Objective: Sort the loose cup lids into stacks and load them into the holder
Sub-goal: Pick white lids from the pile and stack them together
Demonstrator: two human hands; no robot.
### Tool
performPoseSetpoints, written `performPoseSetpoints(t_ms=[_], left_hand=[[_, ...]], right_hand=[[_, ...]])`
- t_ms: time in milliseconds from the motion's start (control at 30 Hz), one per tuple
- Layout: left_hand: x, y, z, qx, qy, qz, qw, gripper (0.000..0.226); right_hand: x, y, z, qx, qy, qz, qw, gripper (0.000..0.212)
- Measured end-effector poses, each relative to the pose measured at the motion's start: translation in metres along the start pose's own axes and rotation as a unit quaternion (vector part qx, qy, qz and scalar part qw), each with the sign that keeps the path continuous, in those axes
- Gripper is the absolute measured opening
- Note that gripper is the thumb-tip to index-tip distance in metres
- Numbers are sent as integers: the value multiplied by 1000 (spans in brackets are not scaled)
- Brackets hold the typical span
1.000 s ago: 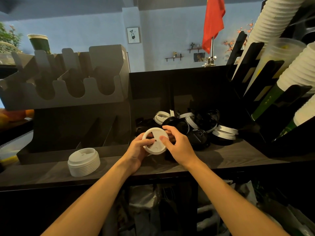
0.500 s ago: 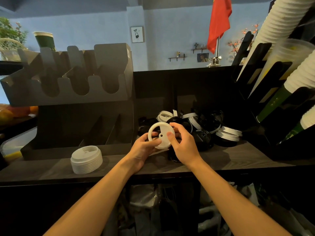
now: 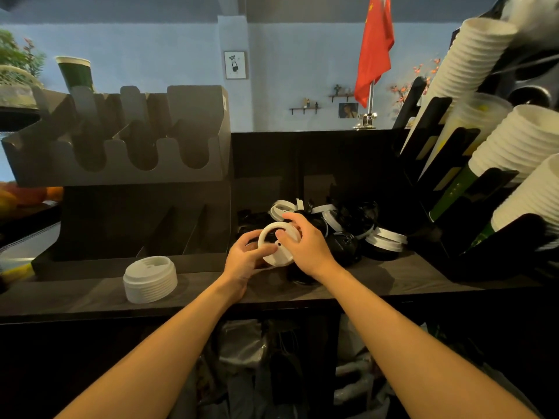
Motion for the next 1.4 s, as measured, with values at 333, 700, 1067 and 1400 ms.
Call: performPoseSetpoints(t_ms=[333,700,1067,1400], left_hand=[[47,36,72,-147,-102,117,977,32],[151,63,108,-146,-153,153,965,49],[217,82,98,-123,-135,209,961,40],[229,78,61,-62,-79,231,968,37]], right_hand=[[-18,5,-34,-31,-107,-50,993,16],[-116,6,-94,-106,-188,-75,974,32],[-178,14,-122,29,-36,-106,993,73],[-203,22,-98,13,-15,-109,994,95]])
Point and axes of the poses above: each hand's wrist, its own y-axis away from the middle knuckle, its own x-axis out of the back of the hand, z = x × y, the point moved 9 cm from there along -y, towards the middle knuckle, and after that the axes turned 8 degrees about y, right-handed, at the moved point
